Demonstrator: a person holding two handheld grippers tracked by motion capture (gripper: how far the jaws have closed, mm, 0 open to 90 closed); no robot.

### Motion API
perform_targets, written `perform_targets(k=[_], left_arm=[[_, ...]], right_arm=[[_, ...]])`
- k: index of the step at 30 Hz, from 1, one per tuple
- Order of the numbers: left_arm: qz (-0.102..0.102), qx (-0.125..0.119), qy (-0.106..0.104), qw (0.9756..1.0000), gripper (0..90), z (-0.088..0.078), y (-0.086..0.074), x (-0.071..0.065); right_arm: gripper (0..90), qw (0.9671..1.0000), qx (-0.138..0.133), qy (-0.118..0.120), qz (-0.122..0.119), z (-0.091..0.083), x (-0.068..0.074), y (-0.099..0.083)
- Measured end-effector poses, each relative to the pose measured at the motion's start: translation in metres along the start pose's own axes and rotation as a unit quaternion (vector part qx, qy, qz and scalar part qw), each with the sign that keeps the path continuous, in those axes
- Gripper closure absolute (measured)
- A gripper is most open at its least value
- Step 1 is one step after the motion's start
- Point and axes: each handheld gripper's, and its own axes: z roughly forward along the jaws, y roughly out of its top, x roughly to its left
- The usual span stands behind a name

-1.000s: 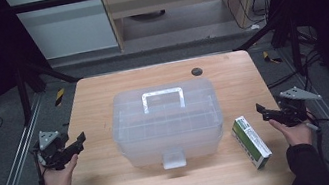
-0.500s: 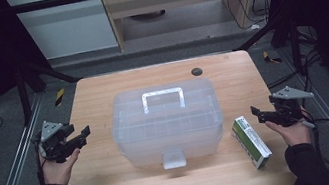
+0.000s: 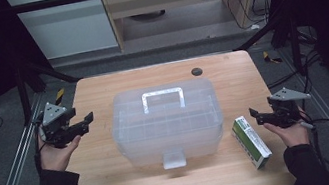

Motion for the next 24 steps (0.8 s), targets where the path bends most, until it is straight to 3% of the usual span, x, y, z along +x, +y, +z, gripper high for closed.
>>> perform_targets(k=[11, 12, 15, 24], left_arm=[[0.050, 0.018, -0.009, 0.9985, 32.1, 0.002, 0.019, -0.011], [0.063, 0.012, -0.015, 0.9978, 32.1, 0.001, 0.024, -0.012], [0.071, 0.017, -0.011, 0.9973, 32.0, -0.003, 0.032, -0.016], [0.134, 0.029, -0.019, 0.9904, 33.2, -0.009, 0.062, -0.032]], right_arm=[[19.8, 1.0000, 0.002, -0.003, -0.003, 0.000, -0.001, -0.002], [19.7, 1.0000, 0.005, -0.004, -0.005, 0.000, 0.000, -0.003], [19.7, 1.0000, 0.004, -0.006, -0.007, 0.001, 0.000, -0.002], [19.7, 0.9999, 0.007, -0.002, -0.014, 0.003, 0.002, -0.003]])
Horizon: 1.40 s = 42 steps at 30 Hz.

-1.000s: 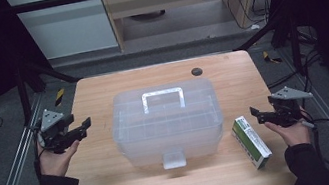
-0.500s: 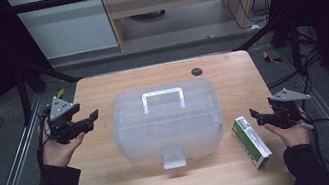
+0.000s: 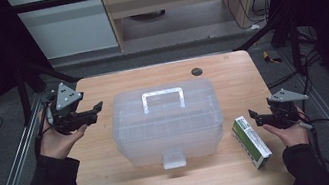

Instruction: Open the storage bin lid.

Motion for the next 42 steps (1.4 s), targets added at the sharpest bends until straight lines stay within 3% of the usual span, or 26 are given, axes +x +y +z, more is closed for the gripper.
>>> perform_targets(k=[6, 12, 13, 14, 19, 29, 42], left_arm=[[0.034, 0.002, -0.013, 0.9993, 34.4, 0.000, 0.016, -0.009], [0.070, 0.009, -0.028, 0.9971, 36.0, 0.002, 0.029, -0.019], [0.065, 0.019, -0.025, 0.9974, 36.1, 0.002, 0.030, -0.022], [0.078, 0.012, -0.030, 0.9965, 36.3, 0.005, 0.032, -0.022], [0.090, 0.017, -0.043, 0.9949, 38.0, 0.014, 0.038, -0.027], [0.132, 0.033, -0.060, 0.9889, 40.2, 0.030, 0.051, -0.044], [0.168, 0.043, -0.078, 0.9817, 41.6, 0.046, 0.065, -0.061]], right_arm=[[19.7, 1.0000, 0.001, 0.000, 0.001, -0.001, 0.000, -0.001], [19.7, 1.0000, 0.001, 0.003, -0.003, -0.001, 0.000, 0.000], [19.7, 1.0000, 0.000, 0.003, -0.004, 0.000, 0.001, 0.000], [19.7, 1.0000, 0.000, 0.003, -0.006, 0.000, 0.000, 0.000], [19.8, 1.0000, 0.001, 0.001, -0.005, 0.000, -0.001, -0.001], [20.3, 1.0000, 0.005, 0.004, -0.006, 0.002, 0.000, -0.002], [20.9, 0.9998, 0.011, 0.005, -0.013, 0.004, 0.000, -0.004]])
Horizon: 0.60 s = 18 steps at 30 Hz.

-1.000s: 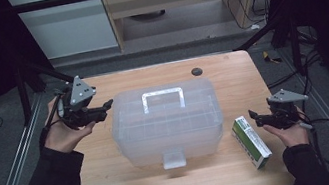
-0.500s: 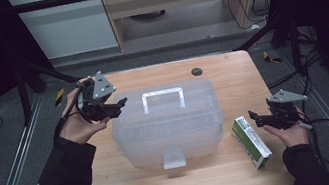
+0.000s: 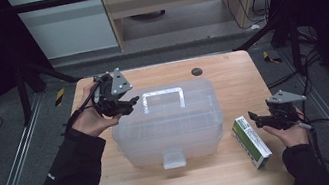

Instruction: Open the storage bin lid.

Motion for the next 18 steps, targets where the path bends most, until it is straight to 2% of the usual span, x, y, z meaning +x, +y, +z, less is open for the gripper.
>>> perform_targets(k=[18], left_arm=[[0.057, 0.024, -0.023, 0.9979, 42.7, 0.018, 0.015, -0.012]], right_arm=[[21.2, 1.0000, 0.010, 0.001, -0.001, 0.002, 0.000, -0.002]])
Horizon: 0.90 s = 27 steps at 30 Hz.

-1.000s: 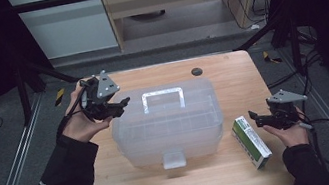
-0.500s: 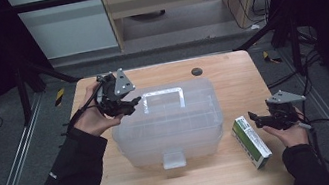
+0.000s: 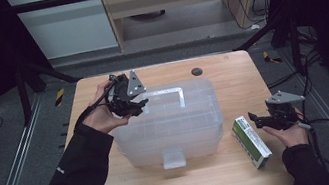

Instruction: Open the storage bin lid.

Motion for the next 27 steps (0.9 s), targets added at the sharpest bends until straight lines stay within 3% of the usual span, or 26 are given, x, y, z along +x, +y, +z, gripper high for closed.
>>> perform_targets(k=[21, 27], left_arm=[[0.048, 0.028, -0.014, 0.9983, 46.2, 0.028, 0.013, -0.005], [0.053, 0.038, -0.021, 0.9977, 47.8, 0.038, 0.014, -0.004]], right_arm=[[22.6, 1.0000, 0.006, 0.004, -0.006, 0.003, 0.001, -0.001], [23.4, 0.9999, 0.007, 0.005, -0.007, 0.003, 0.001, -0.001]])
